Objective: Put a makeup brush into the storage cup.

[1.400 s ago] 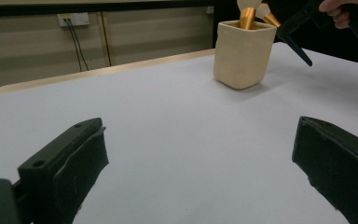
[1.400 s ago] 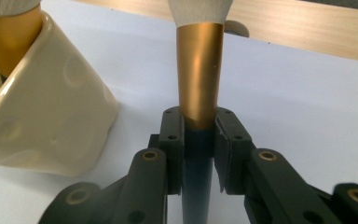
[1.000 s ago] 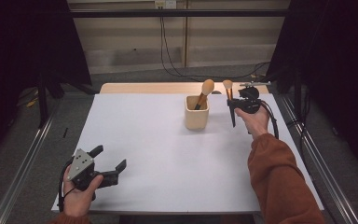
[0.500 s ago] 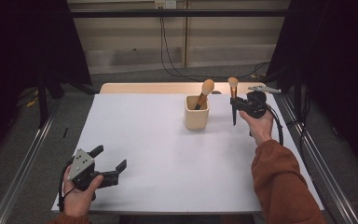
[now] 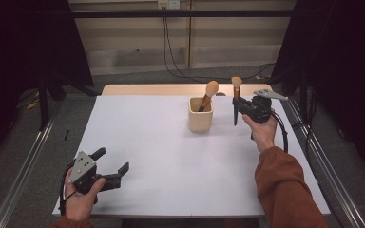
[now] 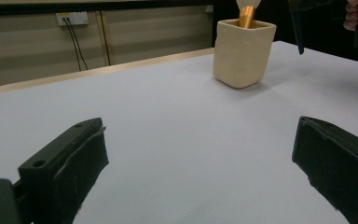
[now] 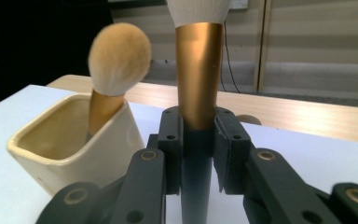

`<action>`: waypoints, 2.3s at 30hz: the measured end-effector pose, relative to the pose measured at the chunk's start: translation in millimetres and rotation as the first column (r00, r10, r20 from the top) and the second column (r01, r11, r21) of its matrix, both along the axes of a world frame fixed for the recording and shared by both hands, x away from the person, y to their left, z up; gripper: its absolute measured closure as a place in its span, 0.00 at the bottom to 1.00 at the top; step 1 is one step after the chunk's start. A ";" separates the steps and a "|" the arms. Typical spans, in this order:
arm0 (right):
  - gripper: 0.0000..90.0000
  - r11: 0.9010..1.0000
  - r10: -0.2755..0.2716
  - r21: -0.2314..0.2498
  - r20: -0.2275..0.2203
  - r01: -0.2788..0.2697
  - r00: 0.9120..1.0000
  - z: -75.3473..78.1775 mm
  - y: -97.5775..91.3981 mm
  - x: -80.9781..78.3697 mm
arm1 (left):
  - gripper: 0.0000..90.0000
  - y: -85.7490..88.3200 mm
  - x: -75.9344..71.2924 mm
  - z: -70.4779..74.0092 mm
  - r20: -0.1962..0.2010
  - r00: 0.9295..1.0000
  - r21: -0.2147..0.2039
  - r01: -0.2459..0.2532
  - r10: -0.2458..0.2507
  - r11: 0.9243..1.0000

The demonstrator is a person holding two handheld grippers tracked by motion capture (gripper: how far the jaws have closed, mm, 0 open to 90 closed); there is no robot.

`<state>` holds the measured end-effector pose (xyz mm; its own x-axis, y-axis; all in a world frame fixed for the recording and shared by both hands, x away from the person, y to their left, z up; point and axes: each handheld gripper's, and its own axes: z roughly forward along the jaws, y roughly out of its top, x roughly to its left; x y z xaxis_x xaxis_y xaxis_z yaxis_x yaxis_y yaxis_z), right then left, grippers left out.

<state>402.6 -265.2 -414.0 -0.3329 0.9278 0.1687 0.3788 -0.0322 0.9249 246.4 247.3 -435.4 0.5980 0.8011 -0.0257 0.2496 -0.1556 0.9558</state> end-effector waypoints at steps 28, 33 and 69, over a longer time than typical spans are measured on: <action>0.83 0.991 0.065 0.103 0.141 -0.080 0.988 28.7 7.3 -11.8 | 0.03 0.0 0.1 0.2 0.002 1.000 -0.001 0.000 0.000 1.000; 0.83 0.989 0.082 0.106 0.171 -0.101 0.982 40.1 12.2 -13.5 | 0.03 -0.2 -0.1 0.4 0.003 1.000 -0.002 0.004 -0.004 1.000; 0.83 0.972 0.176 0.112 0.223 -0.204 0.959 74.5 57.8 1.8 | 0.04 -0.6 -1.0 1.9 -0.002 1.000 -0.010 0.011 -0.011 1.000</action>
